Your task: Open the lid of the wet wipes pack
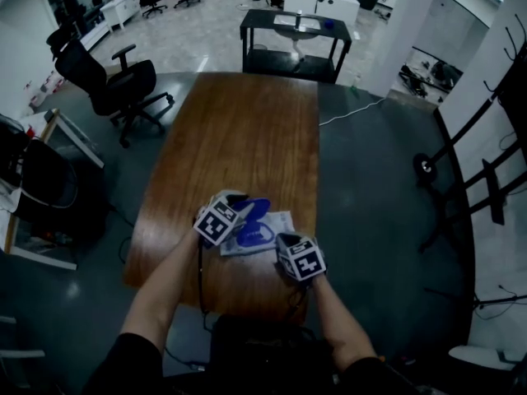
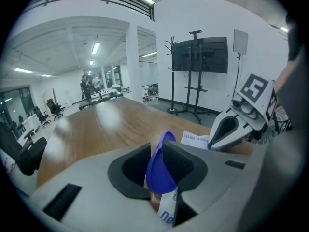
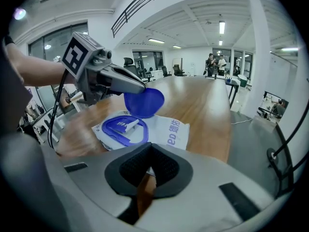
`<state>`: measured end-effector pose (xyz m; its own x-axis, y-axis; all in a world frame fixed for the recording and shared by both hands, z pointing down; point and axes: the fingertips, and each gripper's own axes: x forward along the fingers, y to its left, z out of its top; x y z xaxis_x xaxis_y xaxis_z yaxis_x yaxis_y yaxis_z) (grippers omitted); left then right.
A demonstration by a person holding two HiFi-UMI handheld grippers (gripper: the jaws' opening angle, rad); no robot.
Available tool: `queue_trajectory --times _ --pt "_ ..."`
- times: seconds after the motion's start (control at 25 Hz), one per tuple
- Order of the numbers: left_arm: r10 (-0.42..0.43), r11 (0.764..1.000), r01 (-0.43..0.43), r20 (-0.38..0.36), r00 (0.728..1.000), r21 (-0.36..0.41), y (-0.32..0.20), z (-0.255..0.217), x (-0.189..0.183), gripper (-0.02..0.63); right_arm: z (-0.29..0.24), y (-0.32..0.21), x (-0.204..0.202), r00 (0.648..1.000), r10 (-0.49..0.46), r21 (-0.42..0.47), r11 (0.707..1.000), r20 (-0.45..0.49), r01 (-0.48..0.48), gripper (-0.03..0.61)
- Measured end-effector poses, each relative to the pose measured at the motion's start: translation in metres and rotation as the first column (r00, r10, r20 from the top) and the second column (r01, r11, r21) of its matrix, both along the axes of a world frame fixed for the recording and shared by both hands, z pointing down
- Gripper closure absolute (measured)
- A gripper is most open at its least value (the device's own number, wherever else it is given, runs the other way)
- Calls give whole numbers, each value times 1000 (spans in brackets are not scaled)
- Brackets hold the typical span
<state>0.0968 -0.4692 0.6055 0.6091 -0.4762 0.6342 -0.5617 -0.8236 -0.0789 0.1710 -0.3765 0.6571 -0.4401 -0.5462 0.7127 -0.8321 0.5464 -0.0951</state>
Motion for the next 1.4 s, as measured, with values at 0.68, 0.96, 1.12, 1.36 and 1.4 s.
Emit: queue_trajectory --times 0.68,0.96,1.12,1.36,1.4 --pt "-165 984 171 -128 978 40 0 -35 -27 434 -49 -1 2 993 83 141 986 80 -94 568" --pt "-190 976 207 -216 958 64 44 -71 -35 462 -100 16 0 979 134 253 952 156 -171 568" --pt "-211 962 247 -259 943 119 71 -95 -42 584 -131 32 -9 971 144 327 924 188 -200 568" --pt "-188 958 250 -348 918 141 110 -134 -45 606 -177 59 -23 955 153 414 875 254 -250 568" --pt "-184 958 249 -361 914 144 117 -139 -46 606 -183 64 -27 953 149 427 868 262 -253 568"
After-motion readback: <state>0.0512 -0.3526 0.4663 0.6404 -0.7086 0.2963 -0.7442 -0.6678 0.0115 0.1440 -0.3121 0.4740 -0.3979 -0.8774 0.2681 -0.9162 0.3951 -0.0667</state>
